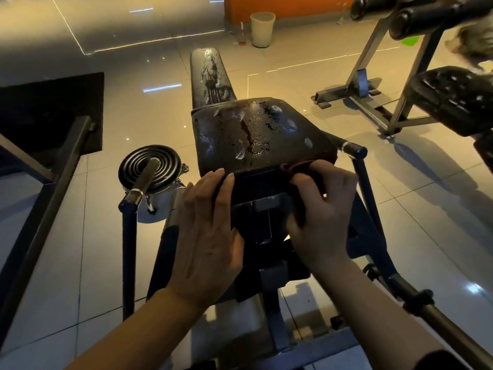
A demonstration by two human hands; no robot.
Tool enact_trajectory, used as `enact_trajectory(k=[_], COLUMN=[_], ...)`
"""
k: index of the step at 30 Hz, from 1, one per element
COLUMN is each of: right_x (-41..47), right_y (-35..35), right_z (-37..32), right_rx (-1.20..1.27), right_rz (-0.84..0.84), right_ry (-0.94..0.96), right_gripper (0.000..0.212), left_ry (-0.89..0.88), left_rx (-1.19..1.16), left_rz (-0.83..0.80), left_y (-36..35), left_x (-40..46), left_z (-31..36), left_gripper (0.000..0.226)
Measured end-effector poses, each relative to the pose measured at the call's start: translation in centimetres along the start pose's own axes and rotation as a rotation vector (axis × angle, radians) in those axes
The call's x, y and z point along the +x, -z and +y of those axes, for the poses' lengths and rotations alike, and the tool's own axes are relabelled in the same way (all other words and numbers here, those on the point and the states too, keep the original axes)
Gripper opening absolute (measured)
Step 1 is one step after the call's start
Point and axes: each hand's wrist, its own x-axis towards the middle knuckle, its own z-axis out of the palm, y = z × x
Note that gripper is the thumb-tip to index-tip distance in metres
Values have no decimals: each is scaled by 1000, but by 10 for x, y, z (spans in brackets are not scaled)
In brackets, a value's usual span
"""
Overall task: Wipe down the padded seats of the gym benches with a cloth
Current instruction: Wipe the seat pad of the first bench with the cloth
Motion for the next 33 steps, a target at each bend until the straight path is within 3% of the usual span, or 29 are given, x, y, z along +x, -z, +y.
enact_trajectory(k=[4, 7, 10, 13, 16, 22, 27, 33], right_x=[-1, 4, 7, 9, 8, -4, -10, -10], right_y=[-13, -6, 8, 13, 9, -13, -32, -31], right_z=[-30, -10, 27, 44, 31, -28, -73, -71], right_rx=[87, 66, -6, 10, 42, 106, 161, 95], right_rz=[-114, -136, -39, 25, 47, 6, -99, -176], right_ry=[265, 353, 203, -35, -60, 177, 271, 429], right_gripper=[35, 32, 23, 31, 35, 24, 47, 33], left_ry=[47, 68, 60, 70, 133, 125, 163, 124], left_rx=[-45, -38, -13, -26, -74, -131, -253, -171], left_rz=[30, 24, 31, 53, 71, -28, -7, -16], left_y=[-6, -9, -8, -9, -6, 11, 29, 36], left_x=[0, -1, 0, -2, -5, -11, -15, -21], left_z=[7, 8, 8, 7, 6, -13, -25, -30], left_gripper=[83, 83, 84, 85, 86, 80, 71, 74])
